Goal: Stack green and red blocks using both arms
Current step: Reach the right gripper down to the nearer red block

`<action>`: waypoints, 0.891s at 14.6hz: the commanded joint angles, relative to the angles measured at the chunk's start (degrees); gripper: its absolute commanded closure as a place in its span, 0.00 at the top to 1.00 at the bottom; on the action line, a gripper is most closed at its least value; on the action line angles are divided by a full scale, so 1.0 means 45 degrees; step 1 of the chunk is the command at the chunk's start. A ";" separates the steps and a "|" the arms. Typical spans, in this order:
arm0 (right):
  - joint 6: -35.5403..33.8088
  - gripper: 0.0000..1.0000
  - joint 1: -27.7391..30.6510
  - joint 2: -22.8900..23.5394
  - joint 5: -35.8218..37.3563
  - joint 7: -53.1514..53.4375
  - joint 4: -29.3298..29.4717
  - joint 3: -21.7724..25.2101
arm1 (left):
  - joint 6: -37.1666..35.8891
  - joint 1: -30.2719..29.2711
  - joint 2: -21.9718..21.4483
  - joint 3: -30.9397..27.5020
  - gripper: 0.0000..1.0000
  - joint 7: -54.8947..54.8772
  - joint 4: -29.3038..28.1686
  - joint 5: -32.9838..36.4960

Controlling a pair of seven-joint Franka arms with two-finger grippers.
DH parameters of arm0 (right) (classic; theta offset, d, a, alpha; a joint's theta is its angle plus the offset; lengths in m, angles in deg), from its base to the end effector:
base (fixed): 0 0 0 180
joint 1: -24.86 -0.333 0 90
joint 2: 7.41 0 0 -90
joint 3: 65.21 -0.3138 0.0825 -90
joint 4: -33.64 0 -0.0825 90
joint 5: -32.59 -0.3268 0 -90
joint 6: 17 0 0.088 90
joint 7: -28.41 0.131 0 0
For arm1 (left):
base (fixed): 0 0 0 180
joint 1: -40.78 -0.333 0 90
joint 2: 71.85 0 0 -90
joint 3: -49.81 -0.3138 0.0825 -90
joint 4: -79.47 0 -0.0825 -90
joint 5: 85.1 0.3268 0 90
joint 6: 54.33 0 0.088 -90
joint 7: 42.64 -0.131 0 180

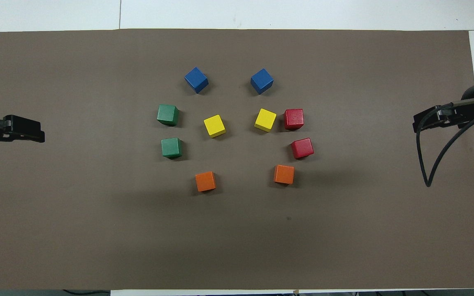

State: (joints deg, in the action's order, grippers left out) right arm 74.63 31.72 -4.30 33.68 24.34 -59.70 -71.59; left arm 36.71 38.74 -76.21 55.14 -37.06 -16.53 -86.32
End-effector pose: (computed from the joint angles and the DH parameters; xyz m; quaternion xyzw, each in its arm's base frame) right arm 0.5100 -0.0081 0.5494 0.9986 0.0320 -0.0421 0.0048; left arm 0.4731 -0.0317 0.5932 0.9998 0.0204 -0.0059 0.0067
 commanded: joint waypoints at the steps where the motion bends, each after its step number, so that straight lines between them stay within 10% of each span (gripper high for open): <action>1: 0.0086 1.00 0.0195 -0.0027 -0.0242 -0.0288 -0.0098 -0.0067 | 0.0120 -0.0055 -0.0125 0.0085 1.00 -0.0145 -0.0013 0.0212; 13: 0.1900 1.00 -0.2322 0.0518 -0.0223 0.3731 -0.0626 -0.0184 | 0.0159 -0.0171 -0.0203 0.0085 1.00 -0.0125 -0.0169 0.0133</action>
State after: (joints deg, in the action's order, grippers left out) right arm 80.37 22.93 -3.18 33.20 37.39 -61.34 -72.34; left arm 36.78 38.70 -76.22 55.27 -37.54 -16.53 -86.32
